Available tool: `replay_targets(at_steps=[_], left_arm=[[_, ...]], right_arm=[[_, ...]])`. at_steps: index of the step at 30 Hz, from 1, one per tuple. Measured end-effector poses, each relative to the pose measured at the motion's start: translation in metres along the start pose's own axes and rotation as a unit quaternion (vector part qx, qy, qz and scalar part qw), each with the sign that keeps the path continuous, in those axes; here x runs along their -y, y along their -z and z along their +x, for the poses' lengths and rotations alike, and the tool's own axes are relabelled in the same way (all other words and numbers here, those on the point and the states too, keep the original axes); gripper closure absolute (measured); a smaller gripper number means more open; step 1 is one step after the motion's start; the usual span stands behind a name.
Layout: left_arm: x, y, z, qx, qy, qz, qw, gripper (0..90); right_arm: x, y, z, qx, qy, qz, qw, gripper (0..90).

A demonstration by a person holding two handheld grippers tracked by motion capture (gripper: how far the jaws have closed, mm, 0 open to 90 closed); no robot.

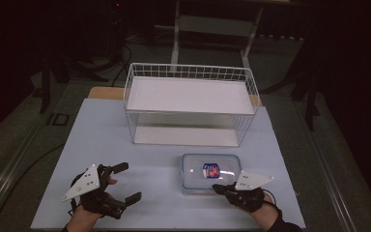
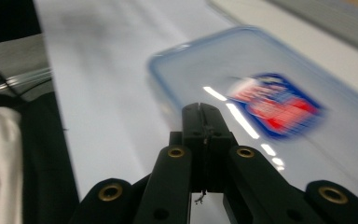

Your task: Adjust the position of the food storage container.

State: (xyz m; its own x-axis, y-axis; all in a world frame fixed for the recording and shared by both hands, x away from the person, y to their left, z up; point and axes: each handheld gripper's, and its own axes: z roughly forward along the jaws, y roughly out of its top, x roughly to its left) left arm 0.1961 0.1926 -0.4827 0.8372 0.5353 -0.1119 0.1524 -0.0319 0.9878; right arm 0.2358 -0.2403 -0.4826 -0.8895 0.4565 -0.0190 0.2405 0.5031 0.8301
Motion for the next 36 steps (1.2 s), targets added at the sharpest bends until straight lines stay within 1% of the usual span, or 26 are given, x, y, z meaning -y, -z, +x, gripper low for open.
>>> replay_targets(at_steps=[3, 6, 9, 10, 14, 15, 16, 17, 18, 20, 21, 22, 25, 29, 31, 33, 35, 36], left_arm=[[0.001, -0.001, 0.0, -0.001, -0.001, 0.003, 1.0, 0.6], [0.001, -0.002, 0.0, 0.0, -0.001, 0.005, 1.0, 0.6], [0.001, -0.002, 0.0, 0.0, 0.0, 0.005, 1.0, 0.6], [0.001, -0.002, 0.0, 0.0, -0.001, 0.005, 1.0, 0.6], [0.001, -0.002, 0.0, 0.0, 0.0, 0.005, 1.0, 0.6], [0.001, -0.003, 0.0, 0.0, -0.001, 0.006, 1.0, 0.6], [0.001, -0.003, 0.0, 0.0, -0.001, 0.006, 1.0, 0.6], [0.001, -0.003, 0.0, 0.0, -0.003, 0.008, 1.0, 0.6], [0.001, -0.003, 0.0, 0.0, -0.003, 0.008, 1.0, 0.6], [0.002, -0.003, 0.0, -0.001, -0.004, 0.012, 0.9999, 0.6], [0.002, -0.003, 0.0, -0.001, -0.003, 0.013, 0.9999, 0.6], [0.002, -0.004, 0.0, 0.0, -0.003, 0.014, 0.9999, 0.6], [0.002, -0.004, 0.0, 0.0, -0.004, 0.017, 0.9998, 0.6], [0.002, -0.003, 0.0, 0.0, -0.003, 0.015, 0.9999, 0.6], [0.002, -0.003, 0.0, 0.0, -0.003, 0.016, 0.9999, 0.6], [0.003, -0.004, 0.0, 0.001, -0.003, 0.017, 0.9999, 0.6], [0.003, -0.005, -0.001, 0.002, -0.004, 0.019, 0.9998, 0.6], [0.003, -0.005, -0.001, 0.003, -0.004, 0.019, 0.9998, 0.6]], right_arm=[[0.005, 0.015, -0.011, 0.032, -0.007, 0.001, 0.9995, 90.0], [0.012, 0.028, -0.024, 0.063, -0.016, 0.006, 0.9979, 90.0], [0.019, 0.038, -0.038, 0.086, -0.034, 0.009, 0.9957, 90.0], [0.021, 0.04, -0.042, 0.096, -0.036, 0.013, 0.9947, 90.0], [0.031, 0.046, -0.056, 0.121, -0.055, 0.02, 0.9909, 90.0], [0.034, 0.046, -0.059, 0.124, -0.062, 0.022, 0.9901, 90.0], [0.034, 0.046, -0.059, 0.124, -0.062, 0.022, 0.9901, 90.0], [0.039, 0.044, -0.064, 0.131, -0.07, 0.027, 0.9886, 90.0], [0.039, 0.044, -0.064, 0.131, -0.07, 0.027, 0.9886, 90.0], [0.044, 0.04, -0.068, 0.135, -0.079, 0.035, 0.987, 90.0], [0.046, 0.038, -0.069, 0.133, -0.081, 0.035, 0.9872, 90.0], [0.047, 0.036, -0.069, 0.137, -0.087, 0.042, 0.9859, 90.0], [0.051, 0.029, -0.072, 0.138, -0.101, 0.05, 0.984, 90.0], [0.05, 0.023, -0.072, 0.122, -0.103, 0.043, 0.9862, 90.0], [0.048, 0.021, -0.071, 0.126, -0.103, 0.043, 0.9858, 90.0], [0.048, 0.021, -0.071, 0.123, -0.106, 0.039, 0.9859, 90.0], [0.048, 0.022, -0.072, 0.12, -0.114, 0.035, 0.9856, 90.0], [0.047, 0.021, -0.072, 0.123, -0.11, 0.037, 0.9857, 90.0]])
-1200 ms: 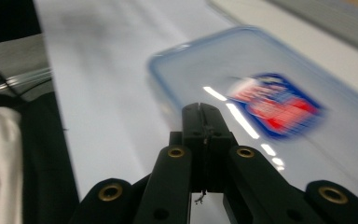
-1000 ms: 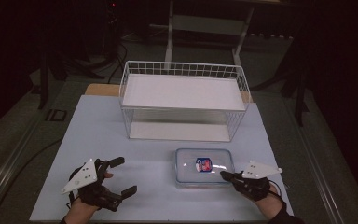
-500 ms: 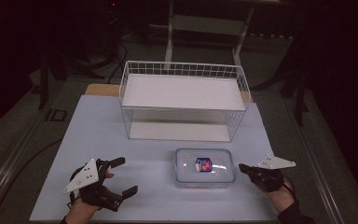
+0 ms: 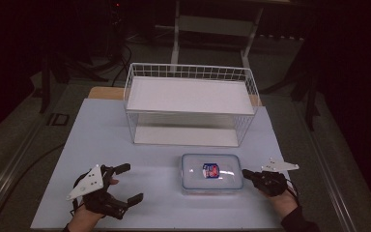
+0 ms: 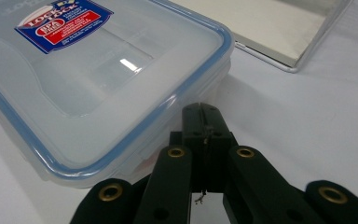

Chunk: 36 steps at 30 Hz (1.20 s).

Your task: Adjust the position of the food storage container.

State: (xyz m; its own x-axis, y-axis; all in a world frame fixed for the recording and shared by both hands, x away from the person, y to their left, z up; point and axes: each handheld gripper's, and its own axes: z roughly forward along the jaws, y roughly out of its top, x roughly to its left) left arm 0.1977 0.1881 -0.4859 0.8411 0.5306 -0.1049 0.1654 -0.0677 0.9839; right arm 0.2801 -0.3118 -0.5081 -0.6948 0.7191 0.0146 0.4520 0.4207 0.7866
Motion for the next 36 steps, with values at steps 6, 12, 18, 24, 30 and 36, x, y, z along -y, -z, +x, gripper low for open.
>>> replay_targets(at_steps=[6, 12, 18, 24, 30, 36], left_arm=[[0.001, -0.002, -0.001, 0.005, -0.005, 0.011, 0.9999, 0.6], [0.002, -0.003, -0.001, 0.007, -0.001, 0.013, 0.9999, 0.6], [0.003, -0.003, 0.0, 0.002, -0.001, 0.01, 1.0, 0.6], [0.004, -0.004, 0.0, 0.007, 0.004, 0.009, 0.9999, 0.6], [0.004, -0.005, 0.0, 0.012, 0.007, -0.001, 0.9999, 0.6], [0.004, -0.005, 0.0, 0.01, 0.008, -0.001, 0.9999, 0.6]], right_arm=[[-0.006, -0.006, 0.006, -0.009, 0.006, -0.003, 0.9999, 90.0], [-0.016, -0.018, 0.016, -0.024, 0.018, -0.002, 0.9996, 90.0], [-0.022, -0.026, 0.025, -0.032, 0.025, 0.002, 0.9992, 90.0], [-0.026, -0.032, 0.032, -0.048, 0.026, 0.001, 0.9985, 90.0], [-0.029, -0.036, 0.039, -0.055, 0.032, 0.003, 0.9979, 90.0], [-0.03, -0.04, 0.041, -0.06, 0.032, 0.0, 0.9977, 90.0]])
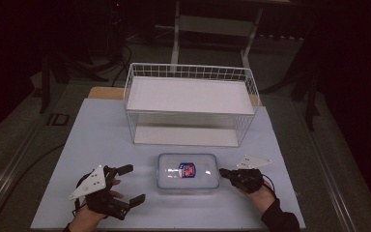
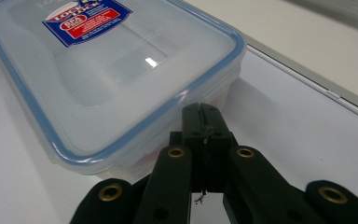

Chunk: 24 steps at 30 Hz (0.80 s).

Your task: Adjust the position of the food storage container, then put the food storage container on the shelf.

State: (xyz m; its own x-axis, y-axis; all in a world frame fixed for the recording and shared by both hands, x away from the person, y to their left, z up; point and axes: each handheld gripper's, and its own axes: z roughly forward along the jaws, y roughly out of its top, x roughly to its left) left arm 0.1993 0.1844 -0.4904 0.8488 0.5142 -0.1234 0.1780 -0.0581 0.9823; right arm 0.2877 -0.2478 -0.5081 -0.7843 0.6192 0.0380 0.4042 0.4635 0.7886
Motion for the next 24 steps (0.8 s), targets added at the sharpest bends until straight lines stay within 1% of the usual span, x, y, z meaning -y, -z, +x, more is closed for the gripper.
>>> replay_targets(at_steps=[1, 3, 4, 5, 6, 7, 8, 9, 10, 11, 12, 13, 14, 15, 16, 17, 18, 19, 21, 22, 23, 24], left_arm=[[0.0, 0.0, 0.0, -0.001, -0.001, 0.0, 1.0, 0.6], [0.0, 0.0, 0.0, -0.004, -0.002, 0.0, 1.0, 0.6], [-0.001, 0.001, 0.0, -0.005, -0.003, 0.0, 1.0, 0.6], [-0.001, 0.001, 0.0, -0.005, -0.003, 0.0, 1.0, 0.6], [-0.001, 0.0, 0.0, -0.004, 0.003, 0.0, 1.0, 0.6], [-0.001, 0.0, 0.0, 0.001, 0.01, 0.003, 0.9999, 0.6], [-0.001, -0.001, 0.0, 0.001, 0.011, 0.005, 0.9999, 0.6], [-0.001, -0.002, -0.001, 0.005, 0.013, 0.007, 0.9999, 0.6], [-0.001, -0.002, -0.001, 0.005, 0.013, 0.007, 0.9999, 0.6], [-0.001, -0.005, -0.002, 0.005, 0.013, 0.009, 0.9999, 0.6], [-0.002, -0.006, -0.002, 0.007, 0.015, 0.01, 0.9998, 0.6], [-0.002, -0.006, -0.002, 0.007, 0.015, 0.01, 0.9998, 0.6], [-0.001, -0.007, -0.002, 0.008, 0.02, 0.009, 0.9997, 0.6], [-0.001, -0.009, -0.001, 0.006, 0.022, 0.008, 0.9997, 0.6], [0.0, -0.011, 0.0, 0.003, 0.024, 0.006, 0.9997, 0.6], [0.001, -0.016, 0.0, -0.012, 0.03, 0.016, 0.9993, 0.6], [0.0, -0.018, 0.0, -0.017, 0.03, 0.021, 0.9992, 1.1], [-0.001, -0.021, 0.001, -0.022, 0.03, 0.023, 0.999, 1.0], [-0.006, -0.025, 0.002, -0.026, 0.024, 0.034, 0.9988, 1.0], [-0.006, -0.025, 0.002, -0.026, 0.024, 0.034, 0.9988, 1.0], [-0.012, -0.029, 0.004, -0.029, 0.025, 0.043, 0.9983, 1.0], [-0.014, -0.03, 0.005, -0.029, 0.028, 0.046, 0.9981, 1.0]], right_arm=[[0.0, 0.0, 0.0, 0.0, 0.0, 0.0, 1.0, 90.0], [0.001, 0.001, 0.0, 0.012, 0.006, -0.002, 0.9999, 89.9], [0.001, 0.001, 0.0, 0.013, 0.006, -0.002, 0.9999, 89.6], [0.0, 0.004, 0.0, 0.014, 0.004, -0.008, 0.9999, 86.2], [0.0, 0.004, 0.0, 0.014, 0.004, -0.008, 0.9999, 86.2], [-0.001, 0.008, -0.001, 0.012, -0.001, -0.016, 0.9998, 81.6], [-0.003, 0.013, 0.0, 0.013, -0.002, -0.027, 0.9996, 76.3], [-0.007, 0.021, 0.001, 0.017, -0.006, -0.047, 0.9988, 66.6], [-0.008, 0.025, 0.002, 0.02, -0.005, -0.055, 0.9983, 58.7], [-0.011, 0.029, 0.004, 0.026, -0.005, -0.061, 0.9978, 47.5], [-0.013, 0.032, 0.004, 0.024, -0.014, -0.068, 0.9973, 39.3], [-0.015, 0.036, 0.004, 0.015, -0.026, -0.08, 0.9963, 32.1], [-0.017, 0.039, 0.003, 0.005, -0.035, -0.091, 0.9952, 25.2], [-0.017, 0.039, 0.003, 0.005, -0.035, -0.091, 0.9952, 25.2], [-0.018, 0.042, 0.004, 0.001, -0.036, -0.098, 0.9945, 17.2], [-0.018, 0.044, 0.004, 0.001, -0.031, -0.104, 0.9941, 13.0], [-0.019, 0.049, 0.005, 0.003, -0.031, -0.117, 0.9927, 13.0], [-0.019, 0.05, 0.006, 0.011, -0.029, -0.12, 0.9923, 11.3], [-0.019, 0.054, 0.009, 0.018, -0.014, -0.127, 0.9917, 11.3], [-0.019, 0.054, 0.009, 0.018, -0.014, -0.127, 0.9917, 11.3], [-0.019, 0.056, 0.009, 0.023, -0.013, -0.133, 0.9908, 11.8], [-0.02, 0.06, 0.011, 0.031, 0.005, -0.145, 0.9889, 14.0]])
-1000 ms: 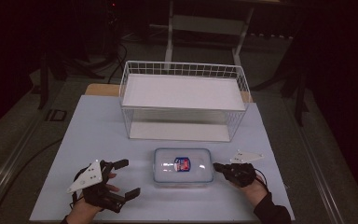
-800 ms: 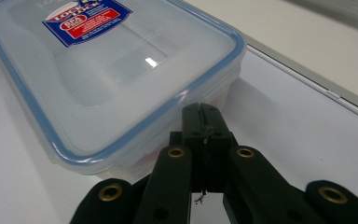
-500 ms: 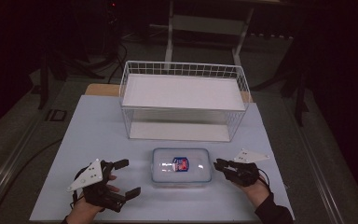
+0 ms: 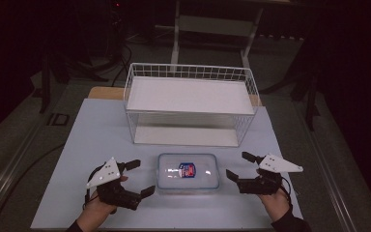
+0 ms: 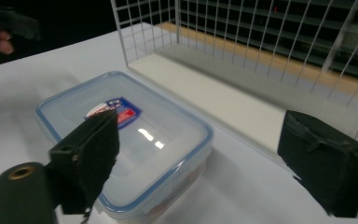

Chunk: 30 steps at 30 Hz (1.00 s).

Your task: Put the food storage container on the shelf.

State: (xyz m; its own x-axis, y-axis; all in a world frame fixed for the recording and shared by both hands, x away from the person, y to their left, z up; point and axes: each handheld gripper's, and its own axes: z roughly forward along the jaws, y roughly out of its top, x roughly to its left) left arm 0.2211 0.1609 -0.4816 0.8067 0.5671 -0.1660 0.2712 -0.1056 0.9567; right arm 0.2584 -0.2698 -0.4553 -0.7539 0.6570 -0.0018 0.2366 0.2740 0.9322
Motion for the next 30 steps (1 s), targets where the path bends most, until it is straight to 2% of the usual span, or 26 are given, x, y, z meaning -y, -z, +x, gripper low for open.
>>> replay_targets(at_steps=[2, 3, 4, 5, 6, 9, 10, 11, 12, 14, 16, 19, 20, 21, 23, 24, 25, 26, 27, 28, 29, 30], left_arm=[[-0.008, -0.003, 0.002, -0.005, 0.002, 0.012, 0.9999, 1.0], [-0.011, -0.004, 0.003, -0.003, 0.007, 0.02, 0.9998, 1.0], [-0.011, -0.004, 0.003, -0.003, 0.007, 0.02, 0.9998, 1.0], [-0.019, -0.007, 0.004, 0.004, 0.017, 0.031, 0.9994, 1.0], [-0.022, -0.008, 0.005, 0.005, 0.023, 0.037, 0.999, 1.0], [-0.028, -0.012, 0.007, 0.01, 0.04, 0.044, 0.9982, 2.8], [-0.028, -0.012, 0.007, 0.01, 0.04, 0.044, 0.9982, 2.8], [-0.032, -0.016, 0.009, 0.009, 0.05, 0.05, 0.9975, 2.8], [-0.033, -0.018, 0.01, 0.004, 0.056, 0.051, 0.9971, 2.6], [-0.036, -0.023, 0.014, -0.002, 0.074, 0.052, 0.9959, 2.3], [-0.038, -0.028, 0.019, 0.005, 0.095, 0.065, 0.9933, 2.3], [-0.038, -0.037, 0.029, 0.003, 0.132, 0.089, 0.9872, 1.2], [-0.037, -0.04, 0.034, 0.009, 0.152, 0.095, 0.9838, 1.2], [-0.036, -0.043, 0.04, 0.004, 0.172, 0.11, 0.979, 0.7], [-0.036, -0.043, 0.04, 0.004, 0.172, 0.11, 0.979, 0.6], [-0.029, -0.051, 0.052, -0.001, 0.213, 0.141, 0.9667, 0.6], [-0.024, -0.053, 0.058, 0.003, 0.236, 0.154, 0.9595, 0.6], [-0.021, -0.055, 0.061, 0.005, 0.245, 0.165, 0.9553, 0.7], [-0.017, -0.057, 0.063, 0.002, 0.26, 0.173, 0.9499, 0.7], [-0.017, -0.057, 0.063, 0.002, 0.26, 0.173, 0.9499, 1.1], [-0.009, -0.061, 0.069, 0.013, 0.29, 0.182, 0.9393, 1.1], [-0.006, -0.062, 0.07, 0.014, 0.301, 0.184, 0.9355, 1.5]], right_arm=[[-0.002, 0.002, 0.0, -0.014, 0.002, 0.005, 0.9999, 15.1], [-0.004, 0.002, 0.0, -0.013, -0.008, 0.021, 0.9997, 15.1], [-0.004, 0.002, 0.0, -0.013, -0.008, 0.021, 0.9997, 15.1], [-0.005, 0.003, 0.0, -0.014, -0.004, 0.022, 0.9996, 15.1], [-0.006, 0.005, 0.003, -0.006, 0.001, 0.017, 0.9998, 16.0], [-0.01, 0.006, 0.004, -0.007, -0.002, 0.014, 0.9999, 17.7], [-0.01, 0.006, 0.004, -0.007, -0.002, 0.014, 0.9999, 17.7], [-0.011, 0.007, 0.005, -0.001, 0.002, 0.009, 1.0, 17.7], [-0.013, 0.008, 0.005, -0.001, 0.003, -0.004, 1.0, 17.6], [-0.015, 0.008, 0.005, -0.001, 0.004, -0.011, 0.9999, 15.1], [-0.016, 0.007, 0.006, -0.005, 0.003, -0.009, 0.9999, 14.0], [-0.018, 0.005, 0.007, -0.006, 0.007, -0.009, 0.9999, 13.4], [-0.019, 0.004, 0.007, -0.008, 0.005, -0.005, 0.9999, 13.4], [-0.019, 0.004, 0.007, -0.008, 0.005, -0.007, 0.9999, 13.4], [-0.019, 0.003, 0.008, -0.015, 0.001, -0.008, 0.9999, 13.5], [-0.02, 0.001, 0.009, -0.014, -0.002, -0.002, 0.9999, 12.9], [-0.02, 0.001, 0.009, -0.015, -0.005, 0.0, 0.9999, 11.7], [-0.019, -0.002, 0.01, -0.018, -0.01, 0.003, 0.9998, 10.4], [-0.019, -0.003, 0.011, -0.012, -0.009, 0.006, 0.9999, 10.3], [-0.019, -0.003, 0.011, -0.012, -0.009, 0.006, 0.9999, 10.3], [-0.018, -0.004, 0.012, -0.008, -0.009, 0.009, 0.9999, 10.2], [-0.016, -0.007, 0.013, -0.015, -0.017, 0.014, 0.9997, 10.1]])
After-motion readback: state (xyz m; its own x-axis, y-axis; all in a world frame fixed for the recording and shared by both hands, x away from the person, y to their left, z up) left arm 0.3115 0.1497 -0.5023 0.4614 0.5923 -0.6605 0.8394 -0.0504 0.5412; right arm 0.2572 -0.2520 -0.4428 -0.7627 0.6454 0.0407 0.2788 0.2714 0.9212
